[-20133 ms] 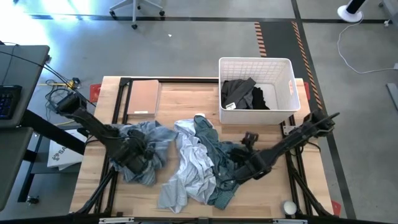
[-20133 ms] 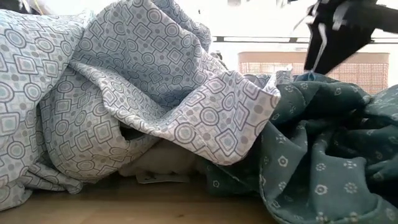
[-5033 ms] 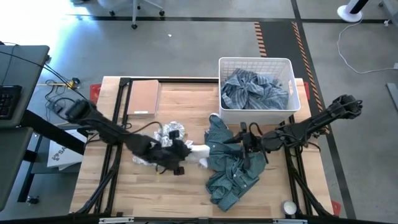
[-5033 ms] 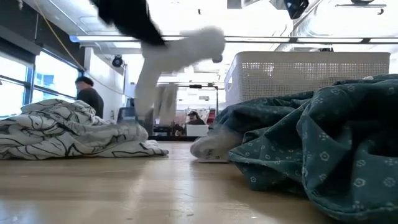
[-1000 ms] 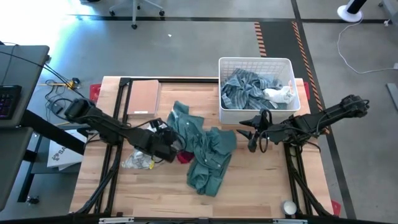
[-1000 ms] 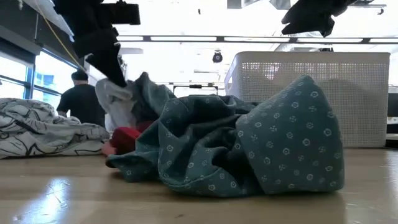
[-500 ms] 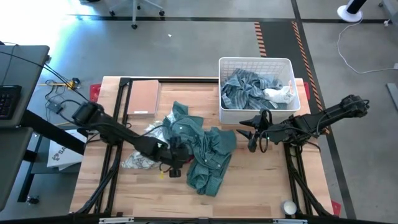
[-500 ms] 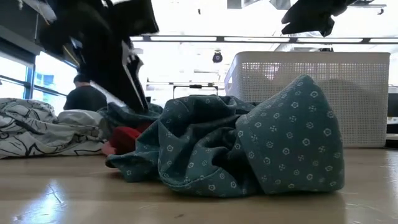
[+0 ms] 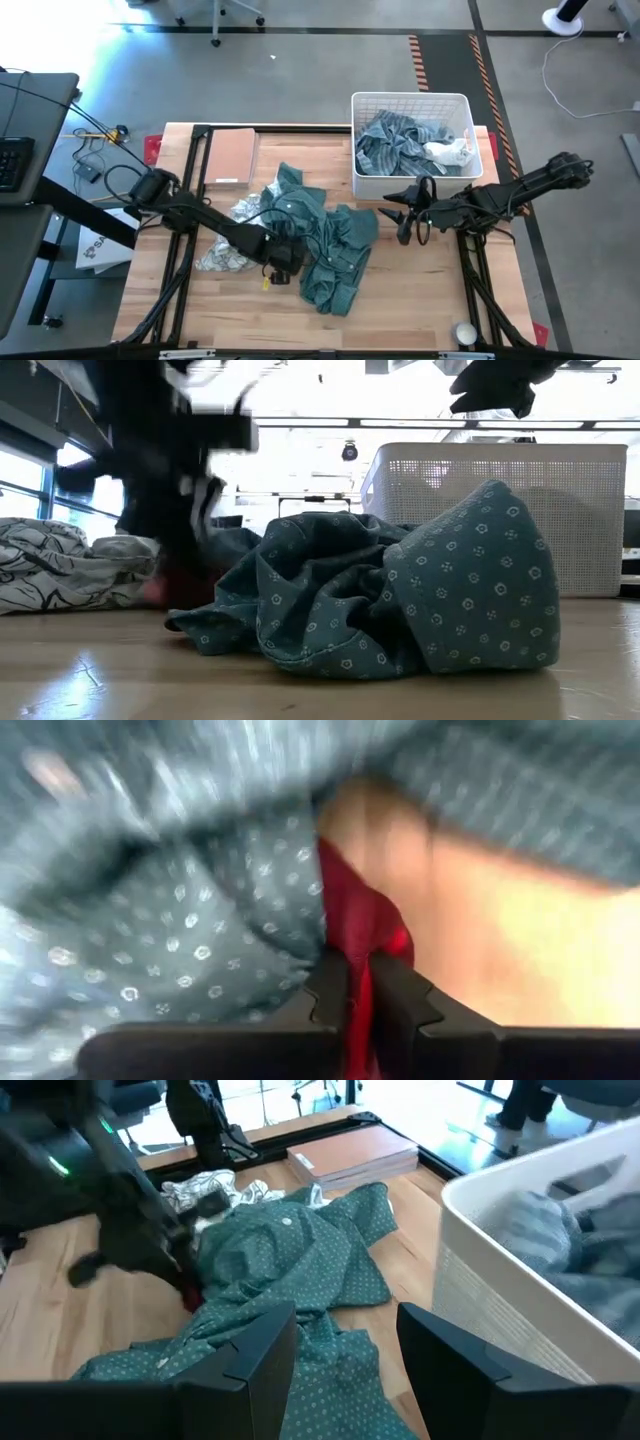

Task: Sort clothes
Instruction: Put the red socks into the white laundry bin, then put the green polo shirt into the white laundry bin

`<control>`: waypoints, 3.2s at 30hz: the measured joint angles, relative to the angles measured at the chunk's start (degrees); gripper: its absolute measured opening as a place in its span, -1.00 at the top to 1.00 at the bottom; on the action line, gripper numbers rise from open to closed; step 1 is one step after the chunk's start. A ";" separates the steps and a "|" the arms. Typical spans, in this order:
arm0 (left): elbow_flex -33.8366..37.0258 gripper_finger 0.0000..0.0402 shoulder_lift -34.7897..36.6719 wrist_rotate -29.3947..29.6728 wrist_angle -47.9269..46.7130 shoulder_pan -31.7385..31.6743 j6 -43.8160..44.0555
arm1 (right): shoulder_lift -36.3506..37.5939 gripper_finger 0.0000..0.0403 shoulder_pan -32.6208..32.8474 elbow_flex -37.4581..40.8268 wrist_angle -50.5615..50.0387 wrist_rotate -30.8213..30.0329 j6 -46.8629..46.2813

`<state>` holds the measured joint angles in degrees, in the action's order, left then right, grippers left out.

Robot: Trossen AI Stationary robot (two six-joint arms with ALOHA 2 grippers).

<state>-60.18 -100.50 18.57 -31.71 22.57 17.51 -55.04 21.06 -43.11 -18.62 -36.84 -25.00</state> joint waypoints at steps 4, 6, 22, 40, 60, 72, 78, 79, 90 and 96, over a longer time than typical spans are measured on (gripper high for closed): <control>-4.54 0.87 6.92 6.56 -2.44 2.45 -0.85 | -3.49 0.14 0.67 0.00 7.75 3.49 6.09; -4.74 0.90 10.38 8.86 -0.51 3.33 -2.47 | -6.39 0.14 1.26 0.00 13.94 7.52 10.70; -4.79 0.92 17.78 8.50 26.78 4.28 -19.96 | -28.43 0.14 0.35 -0.02 56.83 19.46 33.42; -4.86 0.46 14.18 12.83 22.80 2.94 -13.82 | -26.19 0.92 -0.32 0.02 58.89 22.34 30.25; -4.81 0.37 14.41 35.12 -3.78 10.70 13.95 | 1.79 0.71 -20.45 -0.07 42.60 -53.02 65.35; -4.81 0.37 14.41 35.24 -3.75 10.97 14.50 | 5.55 0.23 -21.58 -0.07 33.65 -49.59 58.76; -4.81 0.37 14.41 35.08 -3.77 10.97 14.87 | 7.79 0.22 -21.00 -0.07 22.21 -40.99 44.59; -4.81 0.37 14.41 35.09 -3.77 10.97 14.87 | 8.32 0.22 -20.74 -0.07 18.00 -34.35 39.40; -4.81 0.37 14.41 37.93 -3.54 10.06 14.87 | 0.95 0.23 -22.30 0.00 15.86 40.22 10.97; -4.81 0.37 14.44 37.04 -3.80 8.05 15.50 | -14.87 0.23 -10.34 -0.64 33.04 27.70 16.39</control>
<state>-64.99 -86.06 55.61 -35.51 30.63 33.01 -69.91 10.72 -43.76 14.42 -9.15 -8.61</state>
